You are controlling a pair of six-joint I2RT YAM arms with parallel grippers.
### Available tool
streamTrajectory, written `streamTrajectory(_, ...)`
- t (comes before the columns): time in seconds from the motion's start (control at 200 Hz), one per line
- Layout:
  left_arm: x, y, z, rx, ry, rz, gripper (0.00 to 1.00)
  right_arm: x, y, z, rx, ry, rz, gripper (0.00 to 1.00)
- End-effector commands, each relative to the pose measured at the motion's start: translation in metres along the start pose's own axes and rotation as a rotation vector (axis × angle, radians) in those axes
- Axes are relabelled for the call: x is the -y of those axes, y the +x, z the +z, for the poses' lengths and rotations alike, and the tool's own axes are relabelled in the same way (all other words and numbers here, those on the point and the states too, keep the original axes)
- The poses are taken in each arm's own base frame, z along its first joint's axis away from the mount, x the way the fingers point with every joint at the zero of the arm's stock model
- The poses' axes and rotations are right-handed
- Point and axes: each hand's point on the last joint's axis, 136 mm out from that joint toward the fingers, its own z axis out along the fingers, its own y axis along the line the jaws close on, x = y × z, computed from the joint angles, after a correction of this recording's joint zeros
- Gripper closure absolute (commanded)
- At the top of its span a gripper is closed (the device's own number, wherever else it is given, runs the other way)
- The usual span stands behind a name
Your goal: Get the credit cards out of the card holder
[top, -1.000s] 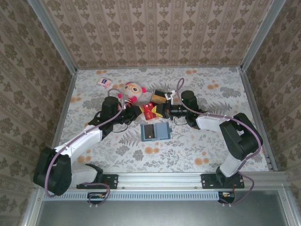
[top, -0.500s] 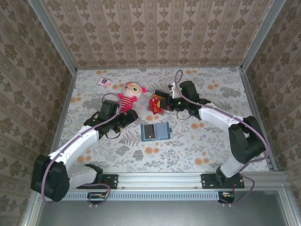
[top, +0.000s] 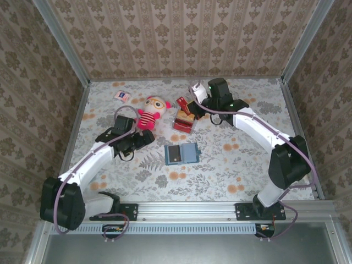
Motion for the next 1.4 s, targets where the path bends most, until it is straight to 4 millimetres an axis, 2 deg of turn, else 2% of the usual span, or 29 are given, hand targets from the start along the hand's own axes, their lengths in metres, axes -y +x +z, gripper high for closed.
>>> streamTrajectory(0.0, 0.000, -0.003, -0.005, -0.017, -0.018, 0.047, 0.00, 0.010, 0.028, 0.022, -0.121, 0.018, -0.162, 1.00)
streamTrajectory(0.38, 0.008, 0.002, 0.004, -0.057, 0.039, 0.047, 0.00, 0.010, 0.069, 0.063, -0.297, -0.105, -0.323, 1.00)
streamTrajectory(0.61, 0.011, 0.000, 0.008, -0.078, 0.038, 0.053, 0.00, 0.006, 0.090, 0.076, -0.409, -0.161, -0.354, 1.00)
streamTrajectory(0.945, 0.011, 0.003, 0.011, -0.092, 0.045, 0.048, 0.00, 0.017, 0.102, 0.090, -0.468, -0.115, -0.379, 1.00)
streamTrajectory(1.395, 0.012, 0.004, 0.013, -0.097, 0.053, 0.040, 0.00, 0.010, 0.117, 0.100, -0.528, -0.118, -0.408, 1.00)
